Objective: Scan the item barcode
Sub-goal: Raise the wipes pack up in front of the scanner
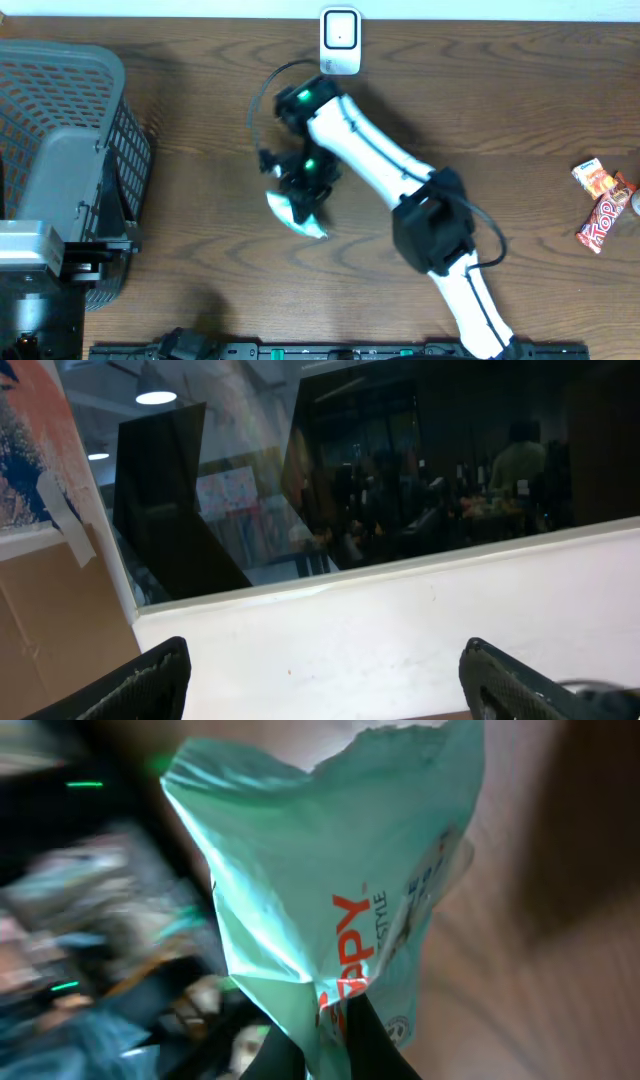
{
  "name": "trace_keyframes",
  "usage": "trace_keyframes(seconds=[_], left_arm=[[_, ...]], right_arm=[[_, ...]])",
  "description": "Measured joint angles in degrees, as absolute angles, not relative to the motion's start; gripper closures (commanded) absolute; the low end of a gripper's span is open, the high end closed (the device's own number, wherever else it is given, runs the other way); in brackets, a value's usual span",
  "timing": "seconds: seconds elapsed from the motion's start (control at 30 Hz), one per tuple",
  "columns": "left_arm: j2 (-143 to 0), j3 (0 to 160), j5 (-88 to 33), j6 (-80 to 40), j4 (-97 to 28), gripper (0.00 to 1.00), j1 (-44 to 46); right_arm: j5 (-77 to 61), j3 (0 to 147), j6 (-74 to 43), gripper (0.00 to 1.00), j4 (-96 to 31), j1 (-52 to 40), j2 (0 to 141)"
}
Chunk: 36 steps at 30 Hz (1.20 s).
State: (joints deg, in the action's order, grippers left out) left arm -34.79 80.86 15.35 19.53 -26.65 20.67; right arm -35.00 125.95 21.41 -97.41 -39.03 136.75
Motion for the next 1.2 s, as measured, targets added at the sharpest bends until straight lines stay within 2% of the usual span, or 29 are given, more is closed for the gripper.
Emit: trace_keyframes(seconds=[0.23, 0.57, 0.8, 1.03, 1.2], left_arm=[[-34.79, 80.86, 15.35, 19.53, -26.65, 0.14, 20.67], [-34.79, 80.86, 15.35, 19.53, -26.81, 0.14, 20.67], [-34.79, 80.86, 15.35, 19.53, -26.92, 0.14, 20.67], [-34.79, 80.86, 15.35, 19.53, -27.38, 0.14, 20.67], [-34.79, 80.86, 15.35, 19.53, -28.32, 0.14, 20.67]], right_arm=[[-47.16, 124.51, 27.09, 0.99, -97.38, -32.08, 136.75], [-49.93, 124.42, 28.1, 0.99, -97.43, -32.21, 136.75], [-34.92, 127.79, 21.32, 0.99, -92.73, -32.21, 136.75], [-18.85, 137.19, 17.98, 0.99, -82.65, -32.29, 136.75], [-1.58, 137.97, 17.45, 0.99, -72.75, -33.19, 136.75]])
